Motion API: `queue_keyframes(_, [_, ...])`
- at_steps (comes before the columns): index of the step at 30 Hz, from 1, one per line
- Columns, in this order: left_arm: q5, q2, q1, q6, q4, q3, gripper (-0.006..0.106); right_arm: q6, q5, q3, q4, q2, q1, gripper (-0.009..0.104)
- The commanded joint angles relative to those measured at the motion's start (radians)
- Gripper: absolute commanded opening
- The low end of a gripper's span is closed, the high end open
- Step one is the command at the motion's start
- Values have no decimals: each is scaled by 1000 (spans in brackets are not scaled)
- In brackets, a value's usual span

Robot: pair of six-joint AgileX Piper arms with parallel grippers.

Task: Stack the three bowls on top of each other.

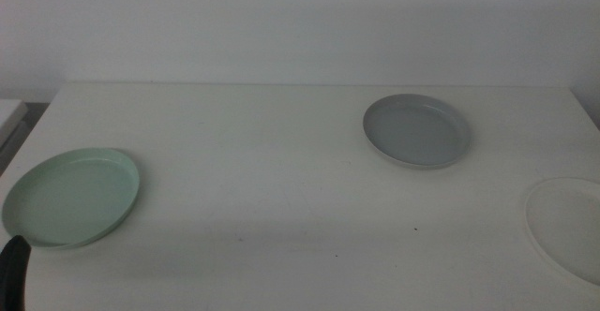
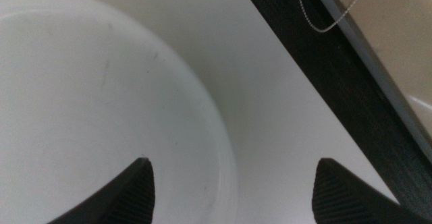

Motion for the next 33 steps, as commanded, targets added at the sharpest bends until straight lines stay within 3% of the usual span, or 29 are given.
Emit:
queue_keyframes(1, [-6, -4, -8, 0, 1, 0, 94, -11, -25, -9, -4, 25, -8, 58])
queue_keyframes(6, [-6, -4, -8, 0, 1, 0, 94, -14, -66, -7, -4, 67, -8, 53])
queue_keyframes(12, [-6, -4, -8, 0, 1, 0, 94, -15, -125, -7, -1, 91, -8, 40])
queue_keyframes(23, [-6, -4, -8, 0, 1, 0, 94, -101, -137, -7, 89, 129, -8, 36])
queue_keyframes(25, [-6, -4, -8, 0, 1, 0, 94, -113, -141, -7, 92, 129, -8, 24])
queue_keyframes(28, [-6, -4, -8, 0, 1, 0, 94, -117, -143, -7, 92, 129, -8, -3])
queue_keyframes(33, [-6, -4, -8, 0, 1, 0, 94, -117, -124, -7, 96, 63, 17, -2])
